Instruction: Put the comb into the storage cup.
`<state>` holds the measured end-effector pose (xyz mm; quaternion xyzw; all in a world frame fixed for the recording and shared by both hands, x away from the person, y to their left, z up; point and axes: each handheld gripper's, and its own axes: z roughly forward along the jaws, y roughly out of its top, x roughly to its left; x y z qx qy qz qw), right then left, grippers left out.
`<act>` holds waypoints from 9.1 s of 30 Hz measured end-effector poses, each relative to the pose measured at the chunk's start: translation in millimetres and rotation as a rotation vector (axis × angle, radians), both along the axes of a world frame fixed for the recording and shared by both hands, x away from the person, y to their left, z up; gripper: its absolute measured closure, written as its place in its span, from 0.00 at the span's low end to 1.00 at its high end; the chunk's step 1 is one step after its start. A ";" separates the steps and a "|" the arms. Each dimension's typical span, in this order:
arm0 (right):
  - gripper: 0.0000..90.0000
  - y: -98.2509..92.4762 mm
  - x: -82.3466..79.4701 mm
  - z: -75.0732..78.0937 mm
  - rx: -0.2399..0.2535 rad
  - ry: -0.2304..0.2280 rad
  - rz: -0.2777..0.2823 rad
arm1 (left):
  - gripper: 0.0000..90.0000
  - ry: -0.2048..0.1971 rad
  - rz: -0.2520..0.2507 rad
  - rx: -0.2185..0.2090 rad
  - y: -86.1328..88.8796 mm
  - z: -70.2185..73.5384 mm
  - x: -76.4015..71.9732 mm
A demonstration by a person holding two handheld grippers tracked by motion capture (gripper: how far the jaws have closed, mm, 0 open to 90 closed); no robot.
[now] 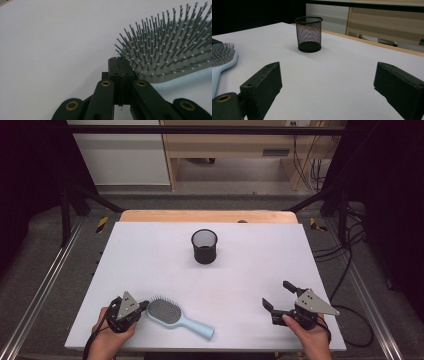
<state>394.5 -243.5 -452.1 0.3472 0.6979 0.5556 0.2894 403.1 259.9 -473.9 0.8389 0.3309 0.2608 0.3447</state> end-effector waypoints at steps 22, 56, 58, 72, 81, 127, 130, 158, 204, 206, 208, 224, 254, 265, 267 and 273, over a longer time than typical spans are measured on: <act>0.09 -0.5 1.8 -2.1 -0.008 0.014 -0.006 | 1.00 0.001 -0.051 0.013 -28.0 0.7 -1.1; 0.09 -0.3 3.1 -3.9 -0.014 0.029 -0.011 | 1.00 -0.013 -0.074 0.010 -40.0 1.6 0.6; 0.09 -0.5 2.8 -3.6 -0.015 0.030 -0.013 | 1.00 -0.025 -0.061 -0.009 -35.2 3.9 0.6; 0.13 14.3 6.3 2.7 -0.034 0.180 0.029 | 0.66 -0.279 0.165 -0.207 16.8 22.4 4.3; 0.12 49.4 10.9 13.7 -0.085 0.189 0.052 | 0.02 -0.295 0.276 -0.403 37.0 22.7 10.6; 0.48 187.9 2.9 -9.5 -0.360 0.503 0.435 | 0.02 -0.287 0.254 -0.404 36.7 19.6 7.8; 0.50 189.0 4.2 -10.7 -0.369 0.513 0.437 | 0.02 -0.285 0.254 -0.404 36.8 19.4 8.0; 0.67 195.8 3.8 -18.1 -0.413 0.542 0.437 | 0.02 -0.286 0.252 -0.393 36.9 19.7 7.5; 0.77 204.5 2.9 -12.3 -0.527 0.489 0.398 | 0.02 -0.293 0.270 -0.388 39.4 20.4 8.6; 0.77 202.9 3.9 -11.2 -0.526 0.481 0.390 | 0.02 -0.293 0.270 -0.388 39.5 20.4 8.6; 0.77 199.4 5.9 -8.9 -0.515 0.477 0.380 | 0.02 -0.293 0.271 -0.388 39.4 20.4 8.6; 0.77 153.4 27.9 6.5 -0.422 0.383 0.223 | 0.02 -0.291 0.247 -0.403 33.2 22.6 5.5; 0.77 115.0 50.0 38.6 -0.224 0.130 0.085 | 0.02 -0.262 0.010 -0.534 -38.2 88.8 23.4; 0.77 127.8 59.2 47.8 -0.130 0.036 0.070 | 0.02 -0.224 -0.038 -0.631 -74.7 122.0 41.7; 0.77 133.3 61.2 50.4 -0.113 0.011 0.064 | 0.02 -0.223 -0.048 -0.650 -80.3 128.5 44.8; 0.77 141.8 62.4 53.3 -0.103 -0.028 0.055 | 0.02 -0.198 -0.058 -0.668 -90.8 134.6 52.2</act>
